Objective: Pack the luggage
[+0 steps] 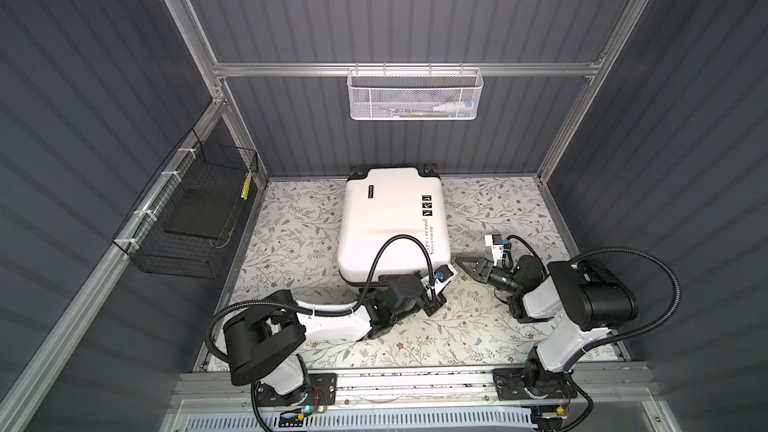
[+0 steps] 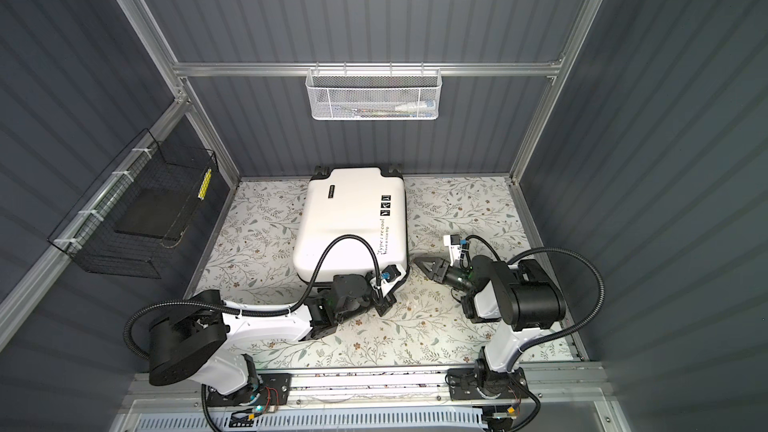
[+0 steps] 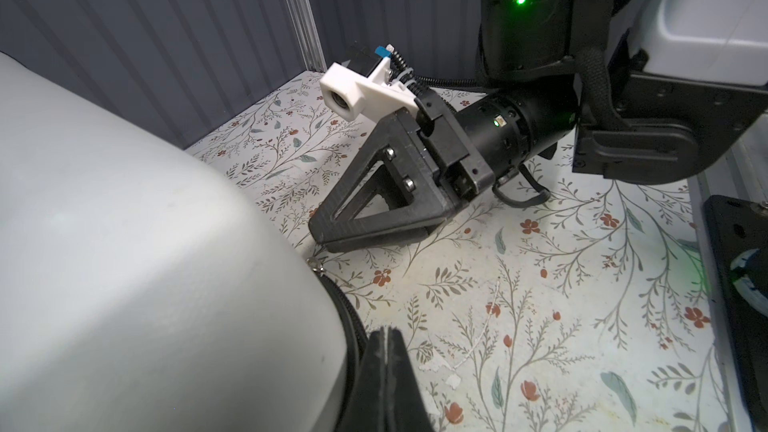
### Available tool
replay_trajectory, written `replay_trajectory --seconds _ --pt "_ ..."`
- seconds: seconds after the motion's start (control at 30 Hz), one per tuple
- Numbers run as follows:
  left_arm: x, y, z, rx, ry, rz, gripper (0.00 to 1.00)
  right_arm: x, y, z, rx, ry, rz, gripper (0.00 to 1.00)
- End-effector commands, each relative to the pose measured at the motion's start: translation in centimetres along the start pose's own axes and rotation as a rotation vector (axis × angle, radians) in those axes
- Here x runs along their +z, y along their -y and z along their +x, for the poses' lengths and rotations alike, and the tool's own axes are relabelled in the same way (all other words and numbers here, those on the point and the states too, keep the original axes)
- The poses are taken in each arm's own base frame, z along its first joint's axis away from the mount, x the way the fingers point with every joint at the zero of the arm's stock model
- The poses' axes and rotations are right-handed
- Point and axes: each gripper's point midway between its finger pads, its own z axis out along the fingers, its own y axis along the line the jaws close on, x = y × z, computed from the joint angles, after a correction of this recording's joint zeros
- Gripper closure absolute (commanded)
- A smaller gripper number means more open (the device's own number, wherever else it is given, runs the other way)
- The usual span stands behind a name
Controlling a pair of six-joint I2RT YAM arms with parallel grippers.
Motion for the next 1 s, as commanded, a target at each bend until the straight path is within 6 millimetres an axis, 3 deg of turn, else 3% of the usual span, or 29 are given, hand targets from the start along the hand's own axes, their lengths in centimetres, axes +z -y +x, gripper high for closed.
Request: replay_trajectory --seconds 0.0,0.13,0.4,0.6,0.97 --pt "-0.7 1.4 -1.0 -0.004 0.029 0.050 1.00 0.3 -2.1 0.2 -0.056 -0.038 -0.074 0.49" --pt "-0.7 1.3 -1.1 -0.002 0.032 0.048 1.00 0.7 -2.9 0.6 -0.054 -0.069 -0.104 0.48" --pt "-0.7 1.4 -1.1 0.001 0.032 0.050 1.00 0.9 -2.6 1.8 -0.023 -0.104 -0.106 0.50" --pt "-0.7 1.3 -1.2 0.000 0.034 0.047 1.00 0.8 -2.3 2.1 -0.009 -0.104 -0.097 0.61" --pt "-0.8 1.2 -1.4 0.004 0.038 0.043 1.00 0.2 -1.5 3.5 0.033 -0.111 -0.063 0.65"
